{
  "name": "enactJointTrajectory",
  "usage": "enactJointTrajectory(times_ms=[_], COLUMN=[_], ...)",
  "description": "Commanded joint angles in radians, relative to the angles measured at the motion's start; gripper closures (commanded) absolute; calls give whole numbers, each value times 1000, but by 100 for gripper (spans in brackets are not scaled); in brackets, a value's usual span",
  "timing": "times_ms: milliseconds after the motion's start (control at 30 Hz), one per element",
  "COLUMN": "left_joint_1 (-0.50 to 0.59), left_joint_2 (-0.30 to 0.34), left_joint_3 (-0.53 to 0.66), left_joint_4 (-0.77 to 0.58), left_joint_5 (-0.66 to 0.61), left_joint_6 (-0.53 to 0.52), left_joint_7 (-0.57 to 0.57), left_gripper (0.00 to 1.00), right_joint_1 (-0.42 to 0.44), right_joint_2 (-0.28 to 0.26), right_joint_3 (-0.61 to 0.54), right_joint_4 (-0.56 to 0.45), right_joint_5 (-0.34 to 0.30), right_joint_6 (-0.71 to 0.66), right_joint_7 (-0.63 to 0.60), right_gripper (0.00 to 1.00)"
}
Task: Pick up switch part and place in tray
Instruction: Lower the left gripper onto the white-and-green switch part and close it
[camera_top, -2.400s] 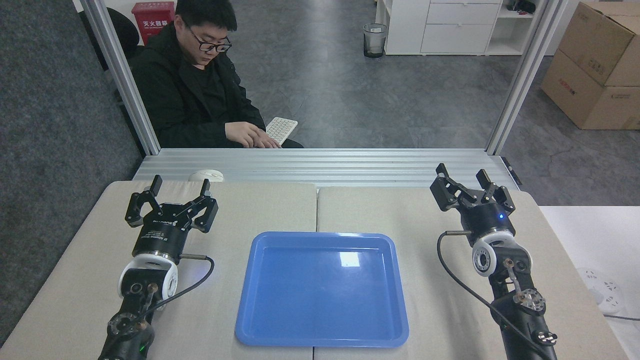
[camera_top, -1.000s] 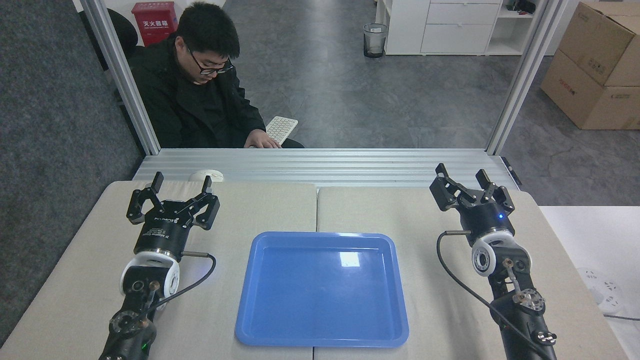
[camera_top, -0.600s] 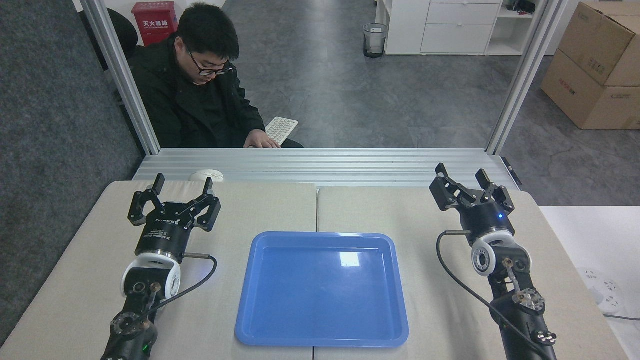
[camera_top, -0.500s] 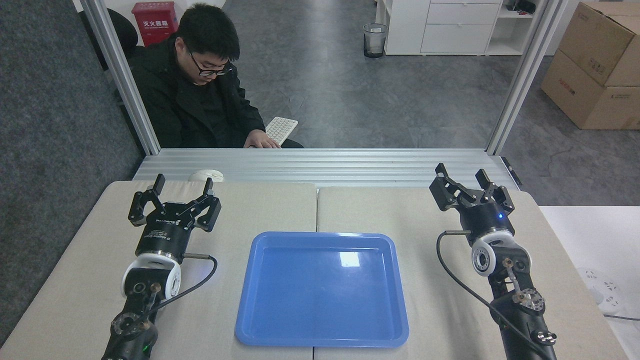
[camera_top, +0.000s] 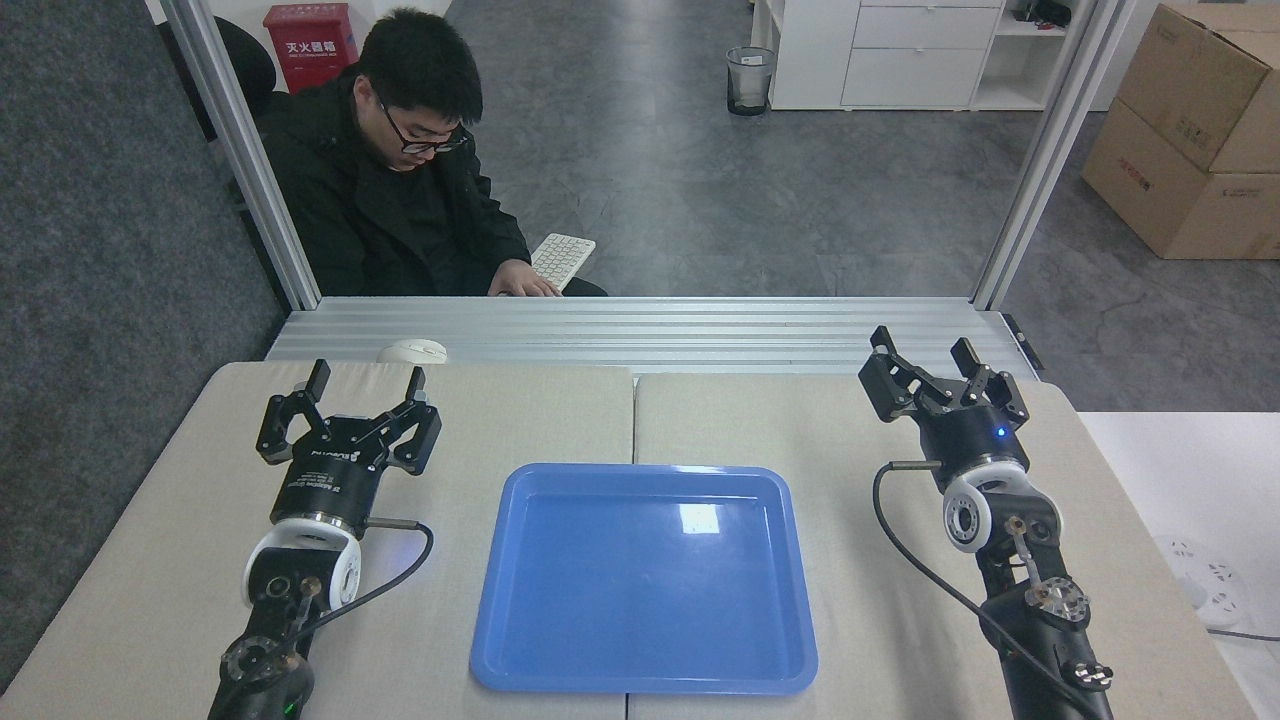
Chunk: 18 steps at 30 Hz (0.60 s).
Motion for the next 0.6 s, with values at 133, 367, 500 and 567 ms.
enactJointTrajectory(times_ms=[133, 367, 500, 567], left_joint_1=[78, 131, 141, 145], left_joint_2=[18, 17, 18, 23], left_joint_3=[23, 25, 31, 51], left_joint_4=[33, 70, 94, 114], left_joint_5=[0, 0, 0, 0], left_joint_6=[-7, -4, -2, -4], left_joint_7=[5, 9, 43, 55], left_gripper=[0, 0, 0, 0], right_joint_1=[0, 1, 1, 1], right_joint_2=[0, 2, 0, 0], right_joint_3=[0, -3, -3, -3], right_joint_4=[0, 0, 0, 0], right_joint_5=[0, 0, 0, 0], right_joint_6=[-1, -1, -1, -1], right_joint_7=[-1, -1, -1, -1], right_gripper=[0, 0, 0, 0])
